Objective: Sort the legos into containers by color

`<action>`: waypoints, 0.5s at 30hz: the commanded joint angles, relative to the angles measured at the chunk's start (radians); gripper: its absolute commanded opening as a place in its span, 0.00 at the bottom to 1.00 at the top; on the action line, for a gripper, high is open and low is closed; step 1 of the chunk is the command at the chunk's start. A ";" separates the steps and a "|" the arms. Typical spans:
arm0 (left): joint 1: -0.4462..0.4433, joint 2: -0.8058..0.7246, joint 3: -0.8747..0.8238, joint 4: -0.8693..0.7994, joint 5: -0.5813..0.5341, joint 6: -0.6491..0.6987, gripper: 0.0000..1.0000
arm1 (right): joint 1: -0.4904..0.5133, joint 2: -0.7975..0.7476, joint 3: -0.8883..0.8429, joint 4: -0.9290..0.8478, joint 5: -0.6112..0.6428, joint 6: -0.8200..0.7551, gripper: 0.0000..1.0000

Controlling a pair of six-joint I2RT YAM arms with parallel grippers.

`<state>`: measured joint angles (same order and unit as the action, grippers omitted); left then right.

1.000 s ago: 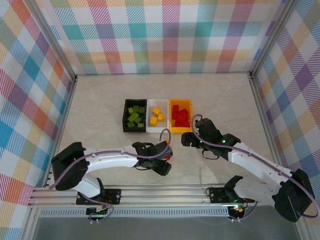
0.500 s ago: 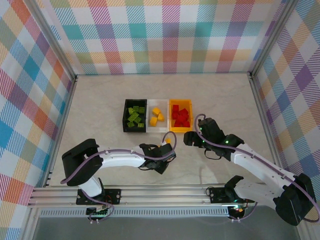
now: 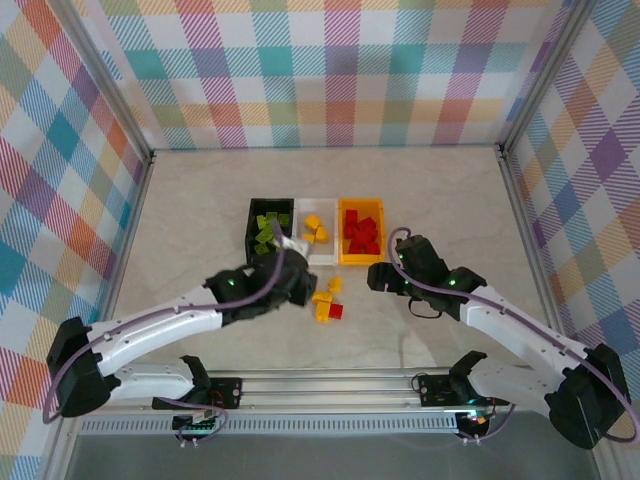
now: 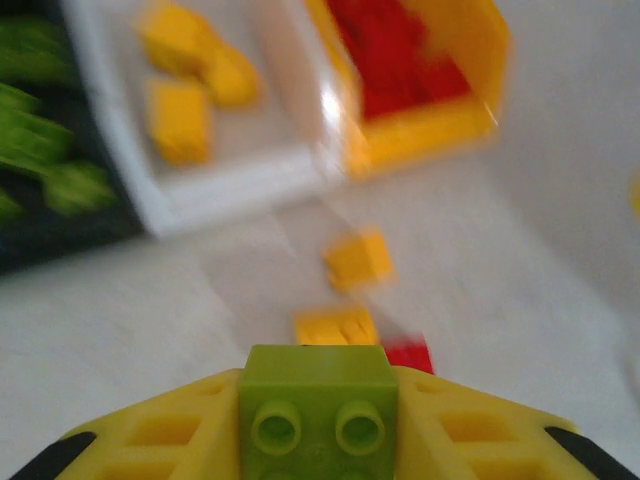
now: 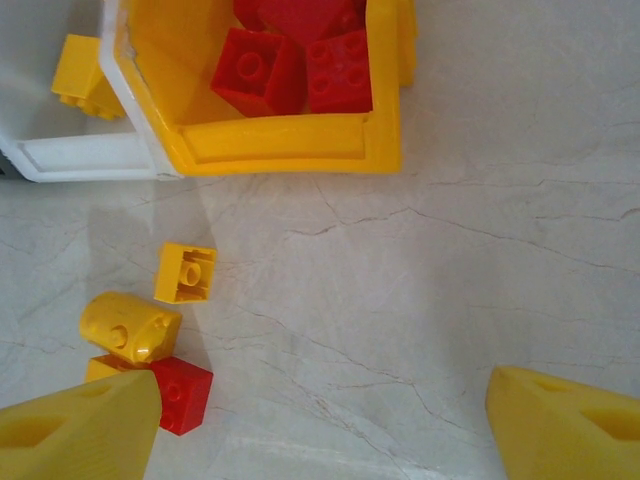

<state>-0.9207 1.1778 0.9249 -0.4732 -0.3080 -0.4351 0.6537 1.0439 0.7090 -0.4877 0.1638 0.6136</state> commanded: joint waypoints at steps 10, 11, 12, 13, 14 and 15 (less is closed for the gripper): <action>0.444 0.488 0.337 0.053 0.015 -0.127 0.33 | -0.005 0.038 0.013 0.009 -0.023 -0.010 0.85; 0.461 0.522 0.355 0.055 0.033 -0.147 0.34 | -0.005 0.038 0.008 0.010 -0.022 -0.012 0.85; 0.471 0.548 0.369 0.061 0.049 -0.157 0.35 | -0.005 0.039 0.005 0.009 -0.021 -0.014 0.85; 0.478 0.580 0.393 0.059 0.060 -0.162 0.37 | -0.005 0.042 0.002 0.006 -0.021 -0.015 0.85; 0.480 0.611 0.425 0.041 0.059 -0.166 0.38 | -0.005 0.043 -0.001 0.007 -0.020 -0.017 0.85; 0.481 0.633 0.450 0.027 0.057 -0.164 0.39 | -0.005 0.044 -0.003 0.007 -0.021 -0.017 0.85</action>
<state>-0.4526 1.7733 1.2984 -0.4210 -0.2813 -0.5594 0.6537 1.0817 0.7090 -0.4873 0.1528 0.6132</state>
